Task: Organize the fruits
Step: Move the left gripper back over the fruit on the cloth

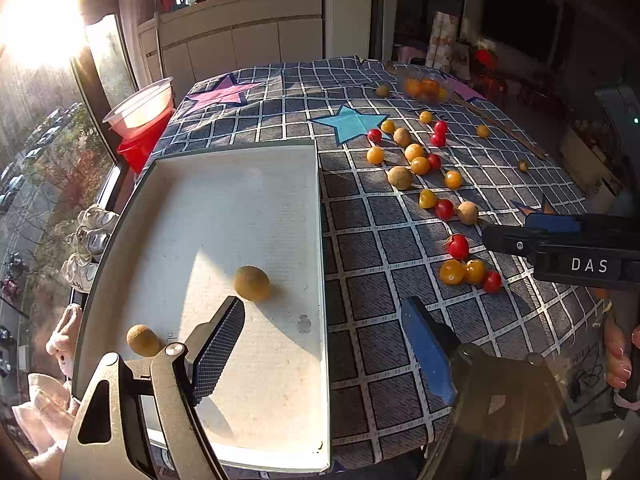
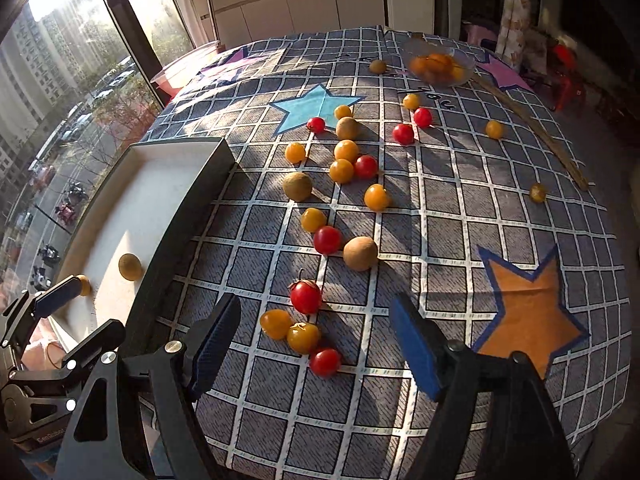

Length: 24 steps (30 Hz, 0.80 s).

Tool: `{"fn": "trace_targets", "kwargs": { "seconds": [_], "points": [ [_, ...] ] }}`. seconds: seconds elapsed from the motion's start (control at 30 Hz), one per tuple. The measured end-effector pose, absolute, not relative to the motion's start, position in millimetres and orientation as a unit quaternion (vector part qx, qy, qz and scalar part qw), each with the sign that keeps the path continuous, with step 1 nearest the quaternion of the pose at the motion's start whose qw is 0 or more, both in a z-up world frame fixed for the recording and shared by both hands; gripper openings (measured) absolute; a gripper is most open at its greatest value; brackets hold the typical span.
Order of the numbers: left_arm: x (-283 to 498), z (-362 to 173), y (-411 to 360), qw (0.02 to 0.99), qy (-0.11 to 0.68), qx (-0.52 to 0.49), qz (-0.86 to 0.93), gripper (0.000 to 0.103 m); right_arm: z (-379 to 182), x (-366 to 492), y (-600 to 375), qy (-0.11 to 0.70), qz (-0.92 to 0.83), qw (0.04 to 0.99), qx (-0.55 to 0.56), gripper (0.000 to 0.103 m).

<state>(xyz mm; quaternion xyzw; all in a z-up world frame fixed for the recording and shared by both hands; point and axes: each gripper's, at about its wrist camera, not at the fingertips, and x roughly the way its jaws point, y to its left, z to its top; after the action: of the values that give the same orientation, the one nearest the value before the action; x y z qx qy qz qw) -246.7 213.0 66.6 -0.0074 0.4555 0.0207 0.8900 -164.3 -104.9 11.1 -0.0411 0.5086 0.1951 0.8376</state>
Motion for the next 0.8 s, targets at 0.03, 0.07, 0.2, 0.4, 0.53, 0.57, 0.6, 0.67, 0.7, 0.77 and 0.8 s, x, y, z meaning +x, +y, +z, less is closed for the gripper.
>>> {"fn": "trace_targets", "kwargs": {
  "seconds": [0.03,0.07,0.2,0.4,0.53,0.57,0.6,0.67,0.7,0.77,0.8],
  "points": [
    [-245,65,205,0.889,0.458,-0.003,0.016,0.082,9,-163,-114,0.511,0.189,0.838,-0.037,0.080],
    [-242,64,198,0.888,0.461,0.002,0.011,0.082,7,-162,-122,0.512,0.183,0.838,-0.033,0.080],
    [-235,55,170,0.883,0.469,0.026,-0.003,0.082,0,-162,-149,0.513,0.168,0.841,-0.028,0.080],
    [-221,32,147,0.874,0.483,0.058,-0.003,0.082,-11,-157,-178,0.515,0.149,0.844,-0.014,0.080],
    [-214,22,141,0.871,0.488,0.055,-0.012,0.082,-16,-156,-180,0.517,0.158,0.841,-0.007,0.079],
    [-213,20,139,0.871,0.487,0.055,-0.014,0.082,-17,-156,-178,0.516,0.163,0.841,-0.009,0.079],
    [-211,19,137,0.871,0.487,0.054,-0.016,0.082,-18,-156,-175,0.514,0.168,0.841,-0.011,0.077],
    [-207,17,134,0.870,0.489,0.055,-0.019,0.082,-19,-154,-169,0.512,0.181,0.840,-0.014,0.075],
    [-205,16,133,0.870,0.489,0.057,-0.019,0.082,-19,-152,-165,0.510,0.186,0.839,-0.015,0.072],
    [-201,15,130,0.870,0.489,0.059,-0.022,0.082,-20,-148,-156,0.510,0.199,0.837,-0.018,0.068],
    [-200,14,129,0.870,0.488,0.060,-0.023,0.082,-21,-146,-152,0.510,0.206,0.835,-0.018,0.064]
  ]
}}
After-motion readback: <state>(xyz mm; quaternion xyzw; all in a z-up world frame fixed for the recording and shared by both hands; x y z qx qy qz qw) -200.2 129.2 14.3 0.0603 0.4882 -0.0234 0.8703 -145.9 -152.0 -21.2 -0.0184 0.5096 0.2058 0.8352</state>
